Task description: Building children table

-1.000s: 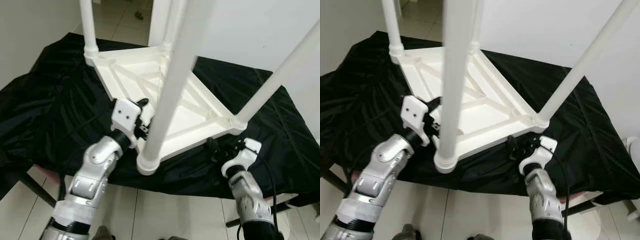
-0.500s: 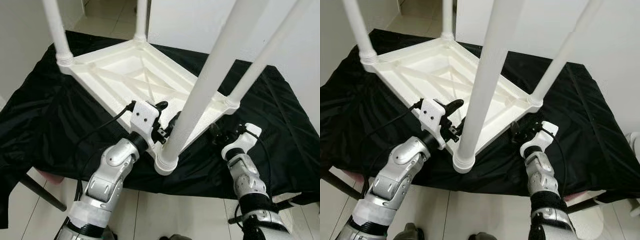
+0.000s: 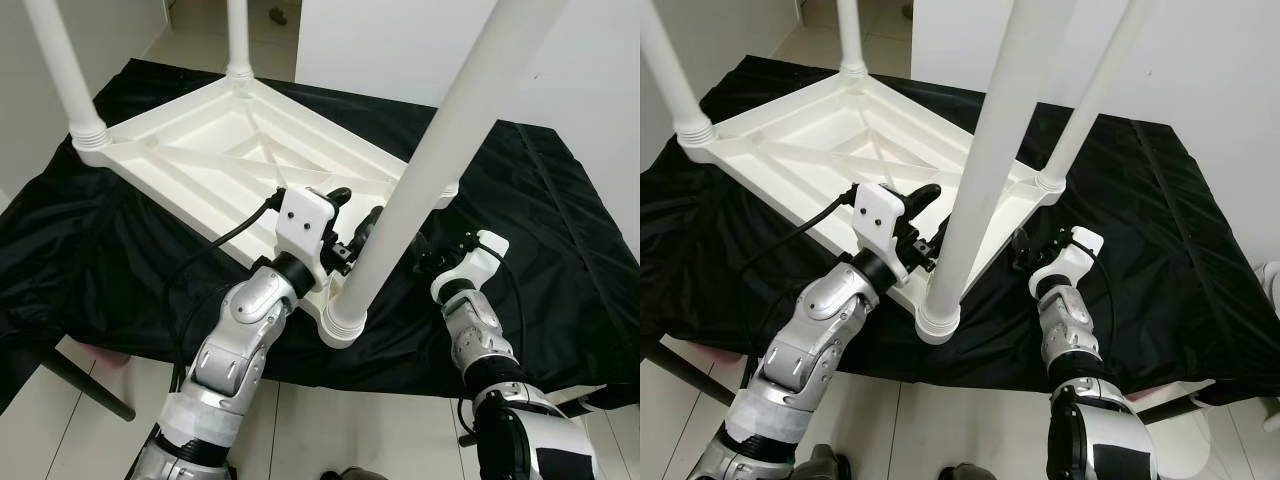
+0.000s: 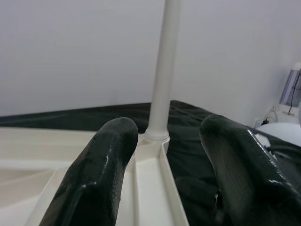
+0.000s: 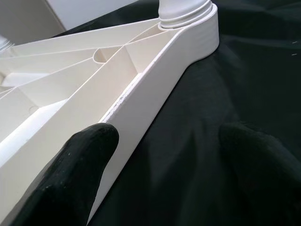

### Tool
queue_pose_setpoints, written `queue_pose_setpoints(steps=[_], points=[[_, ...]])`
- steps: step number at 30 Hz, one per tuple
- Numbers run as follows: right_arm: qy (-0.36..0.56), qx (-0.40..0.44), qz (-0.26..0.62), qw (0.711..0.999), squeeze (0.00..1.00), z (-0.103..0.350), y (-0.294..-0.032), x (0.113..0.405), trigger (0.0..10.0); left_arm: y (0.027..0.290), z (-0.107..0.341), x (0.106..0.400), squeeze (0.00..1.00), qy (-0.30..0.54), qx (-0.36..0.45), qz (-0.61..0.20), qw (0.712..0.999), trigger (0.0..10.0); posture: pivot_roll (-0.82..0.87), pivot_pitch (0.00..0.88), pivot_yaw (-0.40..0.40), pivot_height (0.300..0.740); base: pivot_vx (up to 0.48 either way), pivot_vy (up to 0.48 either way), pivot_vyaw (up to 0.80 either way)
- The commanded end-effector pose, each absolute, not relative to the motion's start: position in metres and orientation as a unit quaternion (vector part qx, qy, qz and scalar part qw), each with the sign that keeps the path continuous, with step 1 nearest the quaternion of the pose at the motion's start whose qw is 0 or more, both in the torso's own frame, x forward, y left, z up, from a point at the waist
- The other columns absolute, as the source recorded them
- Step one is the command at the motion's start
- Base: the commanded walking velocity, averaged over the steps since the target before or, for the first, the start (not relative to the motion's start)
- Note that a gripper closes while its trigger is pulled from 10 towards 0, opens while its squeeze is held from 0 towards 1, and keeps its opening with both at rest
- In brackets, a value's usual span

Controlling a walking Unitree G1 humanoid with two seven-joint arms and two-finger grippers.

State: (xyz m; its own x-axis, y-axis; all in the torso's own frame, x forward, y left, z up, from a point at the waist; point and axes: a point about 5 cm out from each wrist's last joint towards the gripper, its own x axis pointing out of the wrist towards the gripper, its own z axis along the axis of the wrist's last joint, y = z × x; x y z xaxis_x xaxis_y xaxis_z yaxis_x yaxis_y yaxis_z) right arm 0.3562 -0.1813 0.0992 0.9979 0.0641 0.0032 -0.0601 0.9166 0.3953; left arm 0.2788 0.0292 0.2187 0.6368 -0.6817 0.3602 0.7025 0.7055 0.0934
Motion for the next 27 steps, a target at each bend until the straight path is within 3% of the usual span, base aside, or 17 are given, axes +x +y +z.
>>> queue_pose_setpoints(steps=[1, 5, 8, 16, 18, 19, 21, 27], points=[[0.019, 0.179, 0.139, 0.974, 0.00, 0.100, -0.137, 0.359, 10.0, 0.003, 0.219, 0.270, 0.00, -0.180, -0.036, -0.429, 0.884, 10.0, 0.12, 0.087, -0.061, 0.740, 0.000, 0.000, 0.00], [0.014, 0.165, 0.162, 0.973, 0.00, 0.102, -0.130, 0.359, 10.0, -0.004, 0.219, 0.266, 0.00, -0.177, -0.045, -0.443, 0.878, 10.0, 0.12, 0.089, -0.062, 0.740, 0.000, 0.000, 0.00], [0.010, 0.134, 0.179, 0.975, 0.00, 0.104, -0.123, 0.361, 10.0, -0.022, 0.215, 0.252, 0.00, -0.161, -0.052, -0.490, 0.855, 10.0, 0.11, 0.095, -0.056, 0.740, 0.000, 0.000, 0.00], [0.001, 0.119, 0.152, 0.981, 0.00, 0.107, -0.128, 0.364, 10.0, -0.030, 0.212, 0.248, 0.00, -0.151, -0.045, -0.507, 0.847, 10.0, 0.10, 0.100, -0.058, 0.740, 0.000, 0.000, 0.00], [-0.011, 0.130, 0.081, 0.988, 0.00, 0.107, -0.153, 0.364, 10.0, -0.014, 0.210, 0.262, 0.00, -0.150, -0.040, -0.471, 0.868, 10.0, 0.11, 0.101, -0.060, 0.740, 0.000, 0.000, 0.00], [-0.011, 0.130, 0.081, 0.988, 0.00, 0.107, -0.153, 0.364, 10.0, -0.014, 0.210, 0.262, 0.00, -0.150, -0.040, -0.471, 0.868, 10.0, 0.11, 0.101, -0.060, 0.740, 0.000, 0.000, 0.00], [-0.026, 0.148, 0.010, 0.989, 0.00, 0.105, -0.182, 0.359, 10.0, 0.010, 0.208, 0.278, 0.00, -0.149, -0.034, -0.423, 0.893, 10.0, 0.11, 0.102, -0.061, 0.740, 0.000, 0.000, 0.00], [-0.042, 0.164, -0.042, 0.985, 0.00, 0.105, -0.206, 0.354, 10.0, 0.033, 0.203, 0.288, 0.00, -0.143, -0.014, -0.386, 0.911, 10.0, 0.10, 0.103, -0.055, 0.740, 0.000, 0.000, 0.00]])
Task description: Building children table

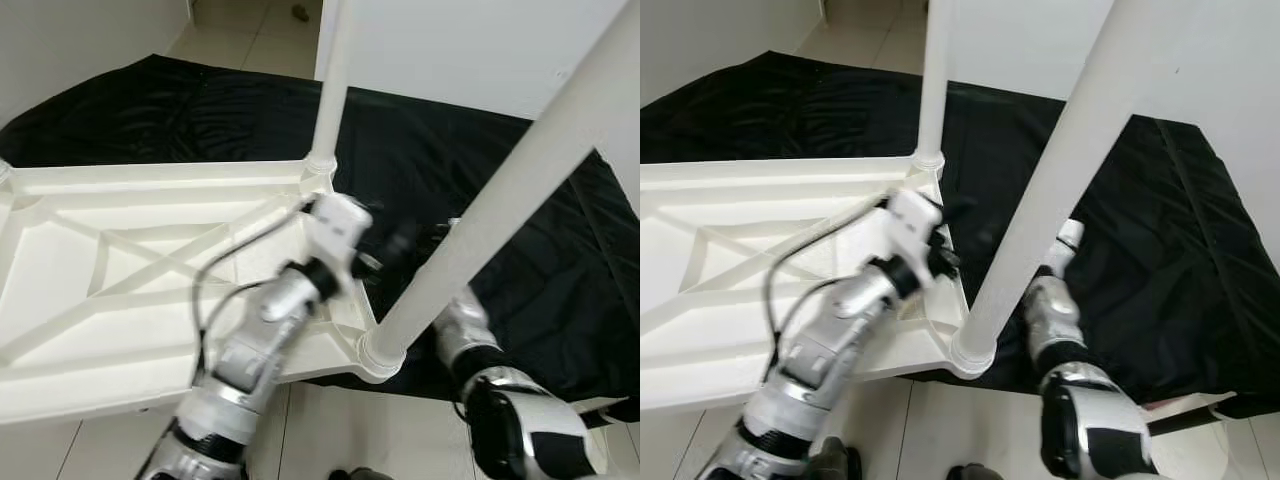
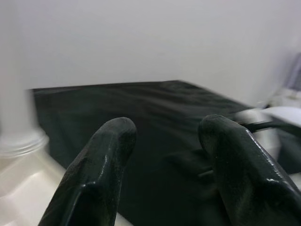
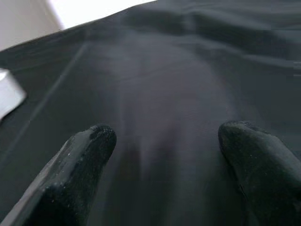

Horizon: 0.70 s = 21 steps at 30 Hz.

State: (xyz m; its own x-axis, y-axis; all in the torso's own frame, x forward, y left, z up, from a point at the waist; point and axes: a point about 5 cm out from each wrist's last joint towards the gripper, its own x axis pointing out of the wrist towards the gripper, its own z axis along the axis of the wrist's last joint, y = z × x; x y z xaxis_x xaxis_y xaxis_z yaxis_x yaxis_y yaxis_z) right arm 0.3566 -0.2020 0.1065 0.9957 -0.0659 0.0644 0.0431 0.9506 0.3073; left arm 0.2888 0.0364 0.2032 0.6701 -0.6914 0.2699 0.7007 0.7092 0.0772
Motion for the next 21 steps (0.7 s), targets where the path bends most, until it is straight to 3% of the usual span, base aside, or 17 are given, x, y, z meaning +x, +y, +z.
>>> queue_pose_setpoints(steps=[1, 12, 15, 21], points=[[-0.046, 0.169, -0.051, 0.983, 0.00, 0.105, -0.210, 0.353, 10.0, 0.036, 0.203, 0.290, 0.00, -0.142, -0.014, -0.380, 0.914, 10.0, 0.10, 0.103, -0.055, 0.740, 0.000, 0.000, 0.00], [-0.103, 0.163, -0.033, 0.981, 0.00, 0.122, -0.224, 0.347, 10.0, 0.062, 0.199, 0.293, 0.00, -0.132, 0.009, -0.364, 0.922, 10.0, 0.11, 0.102, -0.047, 0.740, 0.000, 0.000, 0.00], [-0.129, 0.146, 0.031, 0.980, 0.00, 0.131, -0.224, 0.333, 10.0, 0.081, 0.191, 0.295, 0.00, -0.113, 0.034, -0.357, 0.926, 10.0, 0.10, 0.104, -0.037, 0.740, 0.000, 0.000, 0.00], [-0.129, 0.124, 0.065, 0.982, 0.00, 0.132, -0.231, 0.307, 10.0, 0.097, 0.171, 0.296, 0.00, -0.059, 0.076, -0.366, 0.926, 10.0, 0.08, 0.108, -0.012, 0.740, 0.000, 0.000, 0.00]])
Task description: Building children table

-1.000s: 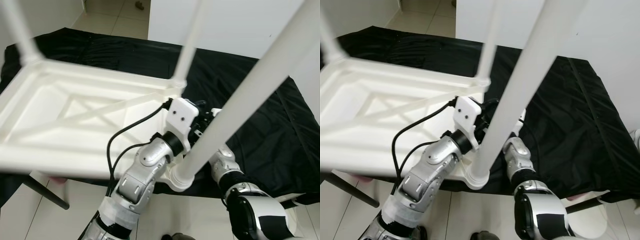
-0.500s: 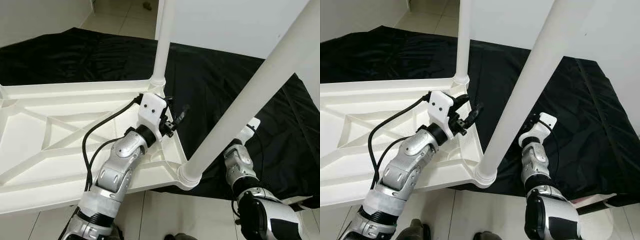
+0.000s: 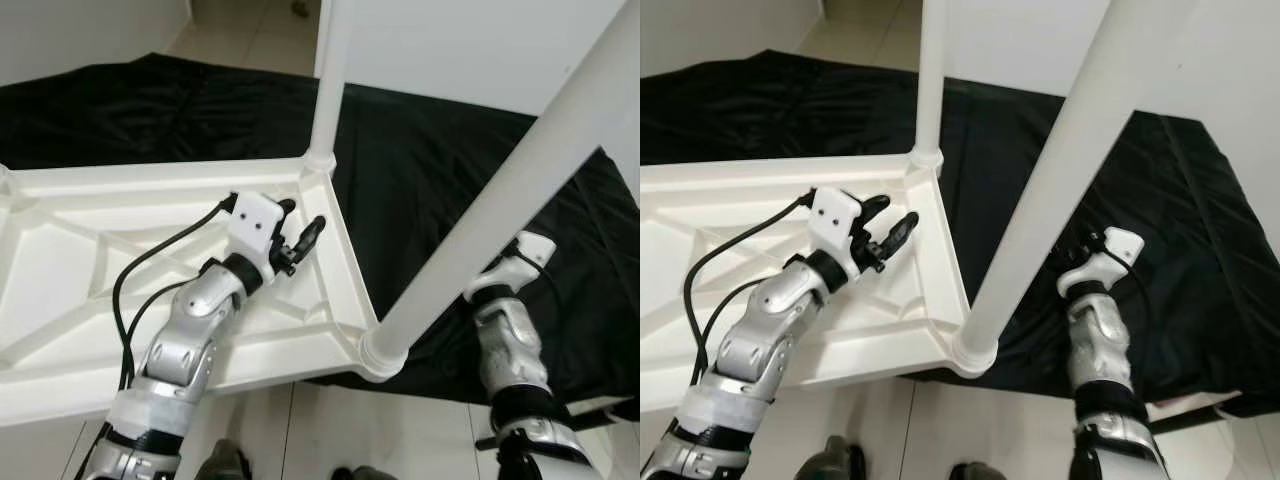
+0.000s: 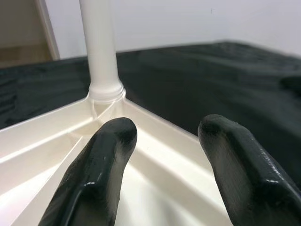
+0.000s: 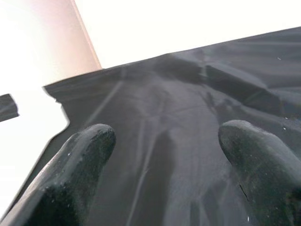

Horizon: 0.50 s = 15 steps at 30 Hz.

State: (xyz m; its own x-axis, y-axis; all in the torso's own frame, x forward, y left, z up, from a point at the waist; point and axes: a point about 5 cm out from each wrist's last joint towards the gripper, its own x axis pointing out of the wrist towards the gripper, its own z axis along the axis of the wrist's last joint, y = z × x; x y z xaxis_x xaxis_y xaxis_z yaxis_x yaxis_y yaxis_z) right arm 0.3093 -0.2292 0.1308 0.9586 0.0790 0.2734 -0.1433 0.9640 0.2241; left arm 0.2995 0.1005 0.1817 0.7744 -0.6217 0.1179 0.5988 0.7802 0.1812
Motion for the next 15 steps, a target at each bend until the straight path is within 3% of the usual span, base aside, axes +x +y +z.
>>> queue_pose_setpoints(steps=[1, 7, 15], points=[[-0.134, 0.126, 0.082, 0.979, 0.00, 0.137, -0.230, 0.300, 10.0, 0.101, 0.163, 0.296, 0.00, -0.039, 0.101, -0.367, 0.924, 10.0, 0.07, 0.110, -0.001, 0.740, 0.000, 0.000, 0.00], [-0.139, 0.138, 0.110, 0.974, 0.00, 0.148, -0.228, 0.288, 10.0, 0.110, 0.155, 0.297, 0.00, -0.014, 0.117, -0.369, 0.922, 10.0, 0.06, 0.111, 0.009, 0.740, 0.000, 0.000, 0.00], [-0.129, 0.125, 0.119, 0.976, 0.00, 0.154, -0.230, 0.277, 10.0, 0.151, 0.156, 0.280, 0.00, 0.008, 0.172, -0.441, 0.881, 10.0, 0.06, 0.112, 0.012, 0.740, 0.000, 0.000, 0.00]])
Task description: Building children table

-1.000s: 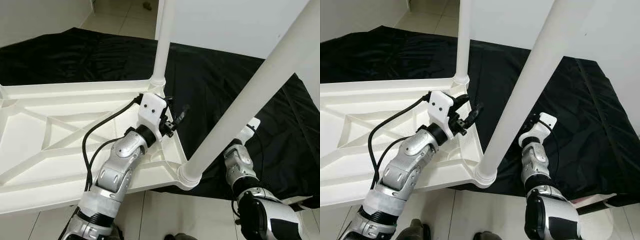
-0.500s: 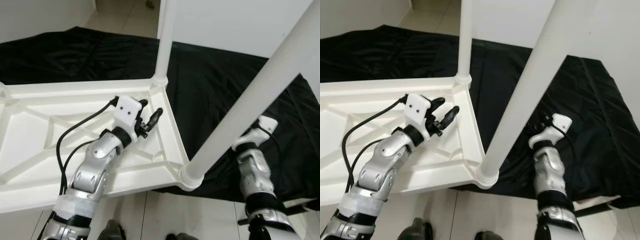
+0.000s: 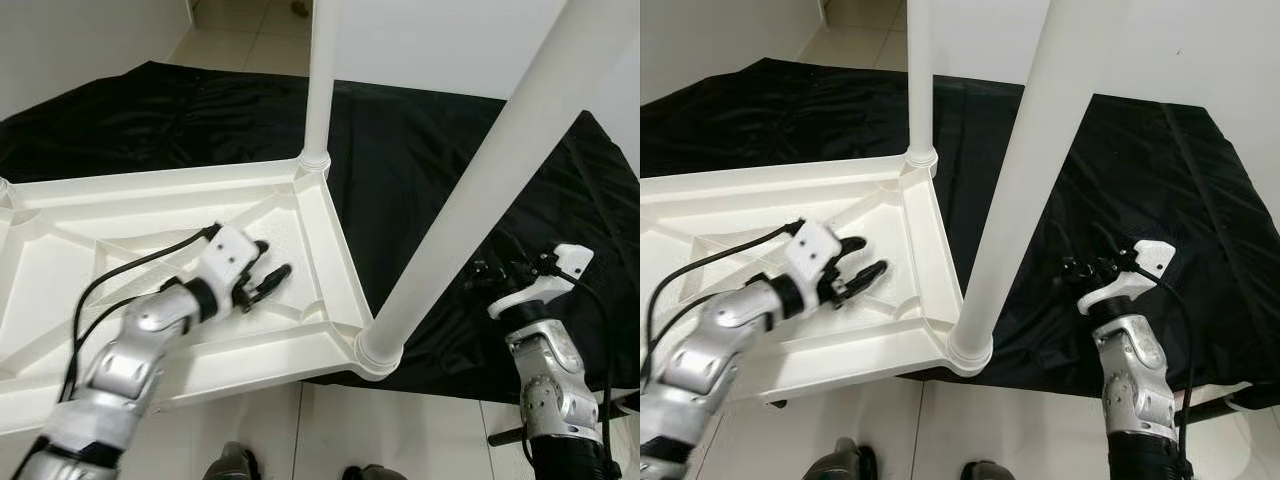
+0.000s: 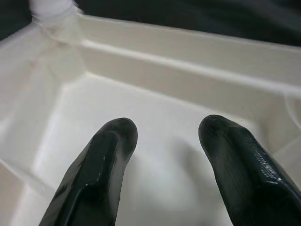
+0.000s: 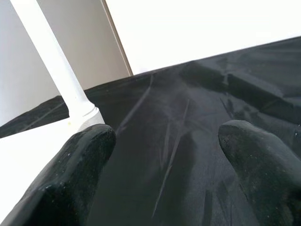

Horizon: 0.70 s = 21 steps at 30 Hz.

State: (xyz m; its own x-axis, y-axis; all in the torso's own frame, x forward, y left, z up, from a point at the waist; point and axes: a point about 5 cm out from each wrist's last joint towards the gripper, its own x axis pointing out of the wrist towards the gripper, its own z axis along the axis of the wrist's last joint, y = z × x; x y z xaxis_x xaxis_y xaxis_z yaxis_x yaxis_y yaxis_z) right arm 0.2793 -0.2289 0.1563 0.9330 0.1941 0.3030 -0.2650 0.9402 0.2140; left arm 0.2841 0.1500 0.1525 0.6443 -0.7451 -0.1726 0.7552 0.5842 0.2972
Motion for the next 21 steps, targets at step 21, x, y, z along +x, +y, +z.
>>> queue_pose_setpoints(steps=[21], points=[[-0.101, 0.121, 0.147, 0.977, 0.00, 0.161, -0.221, 0.279, 10.0, 0.163, 0.161, 0.271, 0.00, 0.026, 0.227, -0.521, 0.822, 10.0, 0.08, 0.111, -0.003, 0.740, 0.000, 0.000, 0.00]])
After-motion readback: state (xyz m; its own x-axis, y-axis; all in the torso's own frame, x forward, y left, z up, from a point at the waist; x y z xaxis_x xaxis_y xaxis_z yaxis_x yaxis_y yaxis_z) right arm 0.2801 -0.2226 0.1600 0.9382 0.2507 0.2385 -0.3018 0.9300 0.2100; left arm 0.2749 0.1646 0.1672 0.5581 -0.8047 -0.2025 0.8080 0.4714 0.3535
